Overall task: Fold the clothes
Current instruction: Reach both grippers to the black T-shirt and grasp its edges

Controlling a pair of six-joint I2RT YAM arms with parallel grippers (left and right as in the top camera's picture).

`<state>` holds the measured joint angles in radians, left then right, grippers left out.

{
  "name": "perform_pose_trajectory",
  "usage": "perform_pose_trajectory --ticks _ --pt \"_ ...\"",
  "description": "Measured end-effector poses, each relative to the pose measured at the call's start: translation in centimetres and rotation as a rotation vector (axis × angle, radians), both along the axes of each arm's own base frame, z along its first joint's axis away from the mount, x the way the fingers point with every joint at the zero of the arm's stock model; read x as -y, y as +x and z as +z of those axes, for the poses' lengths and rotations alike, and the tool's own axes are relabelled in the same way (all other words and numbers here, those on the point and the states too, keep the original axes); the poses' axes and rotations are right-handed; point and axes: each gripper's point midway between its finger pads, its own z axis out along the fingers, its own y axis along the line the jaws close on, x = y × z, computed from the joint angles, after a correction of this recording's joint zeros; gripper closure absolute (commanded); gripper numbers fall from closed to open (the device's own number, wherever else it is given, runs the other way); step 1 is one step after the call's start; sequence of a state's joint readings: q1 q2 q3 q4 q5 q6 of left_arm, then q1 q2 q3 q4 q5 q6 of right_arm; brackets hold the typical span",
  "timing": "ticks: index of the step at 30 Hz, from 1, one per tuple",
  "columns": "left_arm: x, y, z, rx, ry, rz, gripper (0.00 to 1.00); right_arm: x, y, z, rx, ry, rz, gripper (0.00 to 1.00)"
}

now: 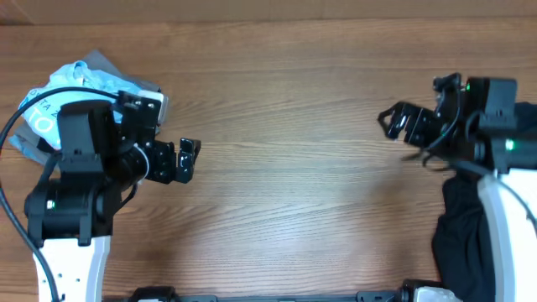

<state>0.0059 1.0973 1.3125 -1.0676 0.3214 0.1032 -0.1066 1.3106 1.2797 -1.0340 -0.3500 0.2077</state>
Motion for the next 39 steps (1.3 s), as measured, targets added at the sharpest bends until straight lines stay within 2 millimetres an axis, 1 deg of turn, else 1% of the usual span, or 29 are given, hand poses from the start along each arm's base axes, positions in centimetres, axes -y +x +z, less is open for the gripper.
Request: perform_pose_trajectory --ticks 2,4,6,7,8,10,11,12,14,16,17,19,20,21,22,23,24,25,26,27,29,31,33,35,36,37,38,39 --pt "0.2 0.0 -0.4 -0.023 -0.009 -0.007 0.00 2.8 1.8 -1.3 -0.044 -0.017 -0.095 0.00" --pt "0.3 0.0 -0.5 -0.027 -0.016 -0.013 0.00 5.4 3.2 -2.8 -0.067 -0.035 -0.160 0.08" --pt "0.4 -0.1 -0.4 -0.027 -0.021 -0.018 0.00 7.6 3.9 -4.0 -0.088 -0.067 -0.218 0.08" --pt "0.5 -0.1 -0.4 -0.026 -0.023 -0.020 0.00 9.0 4.4 -4.7 -0.093 -0.094 -0.258 0.09" --pt "0.6 0.0 -0.3 -0.023 -0.027 -0.023 0.00 11.4 5.0 -6.1 -0.119 -0.126 -0.336 0.10" --pt "0.7 -0.1 -0.2 -0.022 -0.035 -0.029 0.00 13.7 5.5 -7.7 -0.145 -0.143 -0.409 0.10" --pt "0.8 -0.1 -0.2 -0.022 -0.036 -0.030 0.00 14.9 5.8 -8.8 -0.164 -0.150 -0.440 0.10" --pt "0.8 -0.1 -0.2 -0.021 -0.038 -0.032 0.00 15.9 6.1 -10.2 -0.186 -0.156 -0.465 0.10" --pt "0.8 0.0 -0.2 -0.018 -0.039 -0.033 0.00 17.2 6.1 -12.8 -0.242 -0.171 -0.496 0.10" --pt "0.9 0.0 -0.2 -0.018 -0.040 -0.034 0.00 17.9 5.7 -15.8 -0.323 -0.194 -0.519 0.11" --pt "0.9 0.0 -0.2 -0.019 -0.040 -0.035 0.00 18.0 5.5 -16.7 -0.347 -0.196 -0.525 0.14" --pt "0.9 0.0 -0.2 -0.019 -0.040 -0.035 0.00 18.2 5.4 -18.1 -0.380 -0.204 -0.534 0.26" --pt "0.9 0.0 -0.1 -0.017 -0.040 -0.035 0.00 18.2 5.4 -18.6 -0.387 -0.202 -0.536 0.37" --pt "0.9 0.1 -0.1 -0.013 -0.040 -0.035 0.00 18.2 5.4 -18.9 -0.393 -0.198 -0.536 0.59" --pt "0.9 0.1 0.0 -0.011 -0.040 -0.035 0.00 18.0 5.4 -19.0 -0.396 -0.195 -0.536 0.78" --pt "0.9 0.1 0.0 -0.010 -0.040 -0.035 0.00 17.8 5.6 -19.1 -0.393 -0.189 -0.535 0.90" --pt "0.9 0.1 0.0 -0.010 -0.040 -0.035 0.00 17.6 5.9 -19.0 -0.384 -0.186 -0.525 0.96" --pt "0.9 0.1 0.0 -0.010 -0.040 -0.035 0.00 17.1 6.3 -19.0 -0.374 -0.173 -0.515 0.96" --pt "0.9 0.1 0.0 -0.011 -0.040 -0.035 0.00 15.7 7.1 -18.8 -0.353 -0.133 -0.478 0.96" --pt "0.9 0.1 0.0 -0.010 -0.040 -0.035 0.00 15.2 7.3 -18.8 -0.349 -0.123 -0.467 0.96" --pt "0.9 0.1 0.0 -0.010 -0.040 -0.035 0.00 11.4 8.7 -18.6 -0.321 -0.067 -0.371 0.96" --pt "0.8 0.2 0.0 -0.009 -0.036 -0.031 0.00 7.6 9.7 -18.3 -0.299 -0.036 -0.277 0.96" --pt "0.1 0.3 0.3 -0.002 -0.005 -0.005 0.00 1.5 10.4 -17.9 -0.275 -0.008 -0.133 0.96" --pt "-0.5 0.6 1.3 0.024 0.025 0.022 0.00 -4.5 10.4 -17.6 -0.251 0.006 0.009 0.96" --pt "-1.1 0.9 2.5 0.058 0.049 0.045 0.00 -8.0 9.9 -17.4 -0.239 0.012 0.090 0.96" --pt "-1.7 1.1 4.0 0.102 0.073 0.070 0.00 -12.0 9.1 -17.2 -0.229 0.015 0.180 0.95" --pt "-2.0 1.3 5.1 0.131 0.087 0.086 0.00 -14.9 8.2 -17.0 -0.220 0.019 0.247 0.94" --pt "-2.7 1.4 7.0 0.180 0.113 0.117 0.00 -18.9 6.7 -16.8 -0.210 0.025 0.335 0.88"
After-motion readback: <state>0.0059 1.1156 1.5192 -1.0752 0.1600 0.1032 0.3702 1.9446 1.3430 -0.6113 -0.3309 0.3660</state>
